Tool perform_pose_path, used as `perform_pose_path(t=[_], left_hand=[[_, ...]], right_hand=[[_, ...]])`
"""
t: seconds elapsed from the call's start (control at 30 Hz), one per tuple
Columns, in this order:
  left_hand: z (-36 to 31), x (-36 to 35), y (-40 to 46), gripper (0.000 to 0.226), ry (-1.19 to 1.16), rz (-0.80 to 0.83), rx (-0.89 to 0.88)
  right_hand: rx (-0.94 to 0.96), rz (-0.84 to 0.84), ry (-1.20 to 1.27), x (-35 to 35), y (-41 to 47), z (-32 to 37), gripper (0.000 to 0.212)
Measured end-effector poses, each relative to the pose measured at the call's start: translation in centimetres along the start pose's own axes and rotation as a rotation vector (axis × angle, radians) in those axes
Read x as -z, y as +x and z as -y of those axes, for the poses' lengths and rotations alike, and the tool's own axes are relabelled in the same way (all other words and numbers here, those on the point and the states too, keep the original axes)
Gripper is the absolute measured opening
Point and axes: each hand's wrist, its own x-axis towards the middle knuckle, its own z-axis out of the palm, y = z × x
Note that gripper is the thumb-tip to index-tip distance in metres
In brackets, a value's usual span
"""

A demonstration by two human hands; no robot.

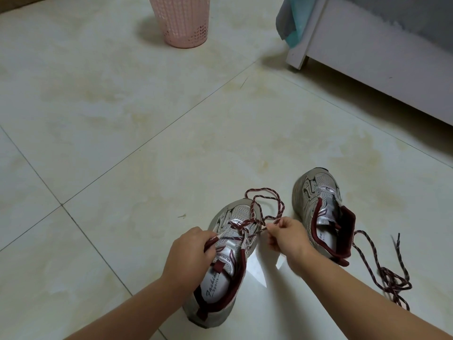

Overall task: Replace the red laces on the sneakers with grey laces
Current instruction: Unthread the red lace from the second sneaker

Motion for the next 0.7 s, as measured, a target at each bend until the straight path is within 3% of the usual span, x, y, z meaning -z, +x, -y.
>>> perform_pose_path(t=[0.17,0.23,0.57,0.63,0.7], left_hand=[[0.0,0.0,0.0,0.026,0.011,0.003,0.005],[-0.1,0.0,0.0,0.026,0.011,0.006,0.005],[0.0,0.1,0.0,0.024,0.013,0.017,-0.001],[0.0,0.2,0.0,0.024,0.015,0.018,0.001],[0.0,0.2,0.0,0.024,0.015,0.019,0.001]], right_hand=[[-0.057,0.248,0.027,-0.9,-0.7,-0.5,0.017],[-0.051,0.251,0.004,-1.1,-0.6,-0.6,0.016],[0.136,-0.182,-0.326,0.0,1.5,-0.1,0.008],[0.151,-0.268,-0.419,0.4,1.9,0.5,0.016],[0.108,-0.244,-0.516,0.6,1.8,1.0,0.040]])
